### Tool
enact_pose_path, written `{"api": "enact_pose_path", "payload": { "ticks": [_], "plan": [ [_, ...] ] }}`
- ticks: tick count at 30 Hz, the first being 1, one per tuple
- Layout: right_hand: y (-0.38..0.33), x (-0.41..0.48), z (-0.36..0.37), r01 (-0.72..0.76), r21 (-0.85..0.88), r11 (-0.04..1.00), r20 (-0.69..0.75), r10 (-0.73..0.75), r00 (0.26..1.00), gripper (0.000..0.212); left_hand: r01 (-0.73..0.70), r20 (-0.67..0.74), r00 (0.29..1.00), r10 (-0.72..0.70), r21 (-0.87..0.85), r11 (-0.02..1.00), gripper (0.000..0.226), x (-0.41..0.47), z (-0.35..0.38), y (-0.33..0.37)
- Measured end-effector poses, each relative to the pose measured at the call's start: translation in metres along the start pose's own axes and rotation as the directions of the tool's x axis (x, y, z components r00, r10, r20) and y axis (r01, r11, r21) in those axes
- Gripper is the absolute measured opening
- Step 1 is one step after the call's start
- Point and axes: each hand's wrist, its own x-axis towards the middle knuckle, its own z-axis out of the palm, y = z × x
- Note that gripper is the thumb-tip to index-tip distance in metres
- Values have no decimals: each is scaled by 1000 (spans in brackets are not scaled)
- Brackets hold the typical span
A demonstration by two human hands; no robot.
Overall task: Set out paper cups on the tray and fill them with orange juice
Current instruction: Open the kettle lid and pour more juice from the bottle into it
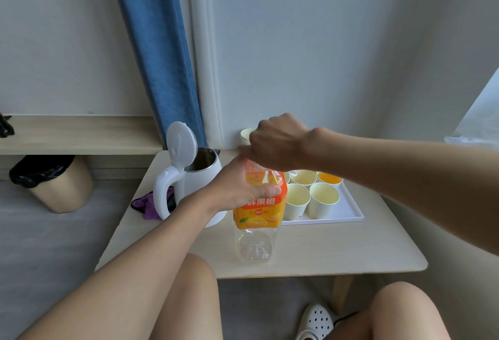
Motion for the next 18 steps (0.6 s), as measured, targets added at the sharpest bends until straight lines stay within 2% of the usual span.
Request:
{"api": "enact_pose_path", "payload": {
  "ticks": [1, 3, 7, 11, 13, 15, 18],
  "plan": [
    [6, -1, 1, 69, 7, 998, -22, -69, 997, 54, 2, 2, 1000, -2, -9, 1000, 73, 1, 0, -1],
    [12, -3, 4, 106, -53, 993, -56, -109, 992, 56, -8, -1, 1000, 8, -17, 1000, 76, 2, 2, 0],
    [-5, -5, 7, -108, 2, 994, -36, 108, 994, 48, -12, -50, 999, 12, 6, 1000, 77, 3, 7, 2],
    [-3, -13, 5, -61, 31, 998, -63, 62, 996, 52, 10, -31, 999, -10, 7, 1000, 64, 1, 7, 3],
    [-7, -16, 3, -147, 89, 985, -66, 153, 986, 54, -7, -71, 997, 6, -12, 1000, 62, 1, 10, 4],
    [-17, -17, 0, -261, 139, 955, -3, 264, 965, 49, -7, -103, 995, 9, 19, 1000, 69, -1, 13, 6],
    [-20, -16, -9, -347, 195, 917, 58, 342, 938, 47, 16, -109, 994, -14, 23, 1000, 74, -4, 7, 15]
  ]
}}
